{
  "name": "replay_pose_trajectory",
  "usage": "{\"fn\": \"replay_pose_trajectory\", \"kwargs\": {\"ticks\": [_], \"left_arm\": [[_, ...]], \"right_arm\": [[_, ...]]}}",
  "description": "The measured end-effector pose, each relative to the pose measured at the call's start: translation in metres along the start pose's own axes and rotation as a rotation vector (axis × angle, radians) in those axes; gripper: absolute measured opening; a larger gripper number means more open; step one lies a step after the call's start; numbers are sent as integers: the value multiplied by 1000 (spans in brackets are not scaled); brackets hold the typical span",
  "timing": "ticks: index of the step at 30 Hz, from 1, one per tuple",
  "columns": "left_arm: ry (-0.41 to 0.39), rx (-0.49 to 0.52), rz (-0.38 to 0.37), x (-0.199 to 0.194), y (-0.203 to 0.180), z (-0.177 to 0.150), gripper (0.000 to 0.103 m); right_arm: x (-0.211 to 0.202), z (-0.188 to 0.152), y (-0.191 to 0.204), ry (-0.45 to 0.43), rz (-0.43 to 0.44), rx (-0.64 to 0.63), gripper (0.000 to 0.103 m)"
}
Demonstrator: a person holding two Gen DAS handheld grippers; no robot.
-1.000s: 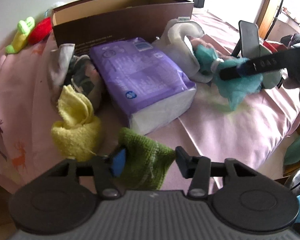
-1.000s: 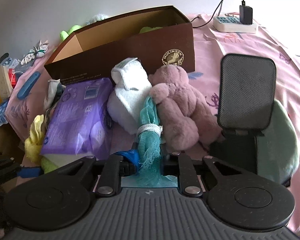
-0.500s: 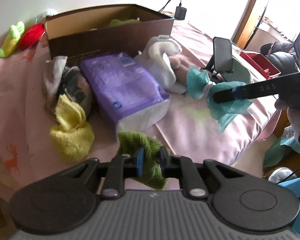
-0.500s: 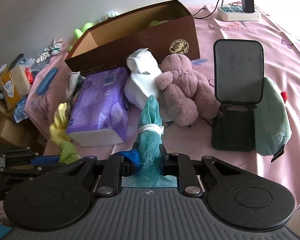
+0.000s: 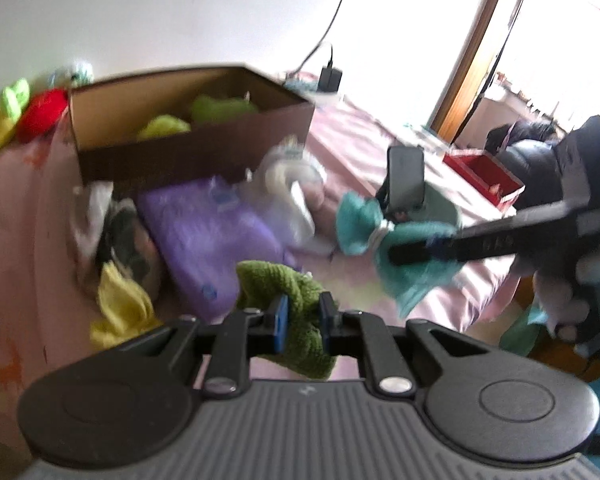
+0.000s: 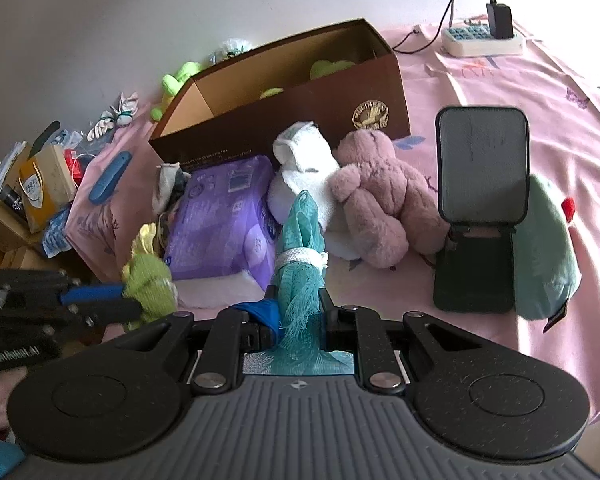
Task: Organize soft objects
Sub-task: 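Lift both held items and carry them toward the box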
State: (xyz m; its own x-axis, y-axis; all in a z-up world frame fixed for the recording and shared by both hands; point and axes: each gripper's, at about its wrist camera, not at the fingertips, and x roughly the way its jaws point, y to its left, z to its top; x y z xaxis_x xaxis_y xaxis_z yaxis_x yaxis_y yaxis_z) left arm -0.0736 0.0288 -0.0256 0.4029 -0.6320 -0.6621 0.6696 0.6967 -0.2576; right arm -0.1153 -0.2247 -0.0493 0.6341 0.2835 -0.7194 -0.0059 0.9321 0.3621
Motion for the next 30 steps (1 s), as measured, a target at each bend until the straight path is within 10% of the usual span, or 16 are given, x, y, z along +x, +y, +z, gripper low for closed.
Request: {"fn": "replay_pose_trajectory", "kwargs": {"ticks": [17, 30], "left_arm": [[-280, -45, 153, -7, 36, 99, 12], [-264, -169, 329, 68, 90, 162, 12]], "right_arm": [[-15, 20, 5, -100, 42, -33, 0], [-14, 48, -11, -153, 78, -34, 0]]}}
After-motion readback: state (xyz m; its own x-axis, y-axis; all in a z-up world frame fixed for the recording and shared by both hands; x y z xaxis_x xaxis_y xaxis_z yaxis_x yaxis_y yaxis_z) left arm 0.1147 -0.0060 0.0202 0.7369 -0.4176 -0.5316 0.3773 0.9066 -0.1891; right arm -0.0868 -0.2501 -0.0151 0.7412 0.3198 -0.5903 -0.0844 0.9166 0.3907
